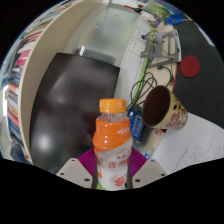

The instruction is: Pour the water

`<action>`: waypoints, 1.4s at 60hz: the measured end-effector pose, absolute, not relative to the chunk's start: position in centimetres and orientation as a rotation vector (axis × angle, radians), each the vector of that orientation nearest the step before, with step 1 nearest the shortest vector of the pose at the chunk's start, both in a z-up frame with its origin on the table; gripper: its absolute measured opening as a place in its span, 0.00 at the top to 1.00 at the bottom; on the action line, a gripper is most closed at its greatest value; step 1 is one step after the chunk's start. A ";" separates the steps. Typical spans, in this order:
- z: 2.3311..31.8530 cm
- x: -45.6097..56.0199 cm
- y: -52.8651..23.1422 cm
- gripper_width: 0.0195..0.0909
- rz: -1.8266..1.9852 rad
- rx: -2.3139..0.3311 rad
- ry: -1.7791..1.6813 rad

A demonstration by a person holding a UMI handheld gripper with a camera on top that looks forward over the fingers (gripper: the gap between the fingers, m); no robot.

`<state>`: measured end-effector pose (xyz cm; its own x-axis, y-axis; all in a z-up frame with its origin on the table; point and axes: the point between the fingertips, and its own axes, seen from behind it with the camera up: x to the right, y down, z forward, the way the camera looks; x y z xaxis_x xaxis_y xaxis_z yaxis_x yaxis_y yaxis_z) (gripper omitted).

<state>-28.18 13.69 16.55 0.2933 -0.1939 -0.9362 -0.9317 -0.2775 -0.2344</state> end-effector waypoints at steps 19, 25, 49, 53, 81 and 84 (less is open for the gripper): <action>17.3 -27.4 16.5 0.71 1.441 -1.458 1.452; 17.1 -27.1 16.8 0.71 1.504 -1.375 1.563; 21.7 -25.5 16.0 0.71 1.363 -1.557 1.314; 23.4 -23.6 15.6 0.71 1.208 -1.646 1.129; 23.9 -1.6 15.1 0.70 -0.061 -1.802 0.339; 22.1 -0.4 15.2 0.70 -0.103 -1.817 0.314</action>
<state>-0.36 15.19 22.09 0.9593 -0.2665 -0.0939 -0.1592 -0.2353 -0.9588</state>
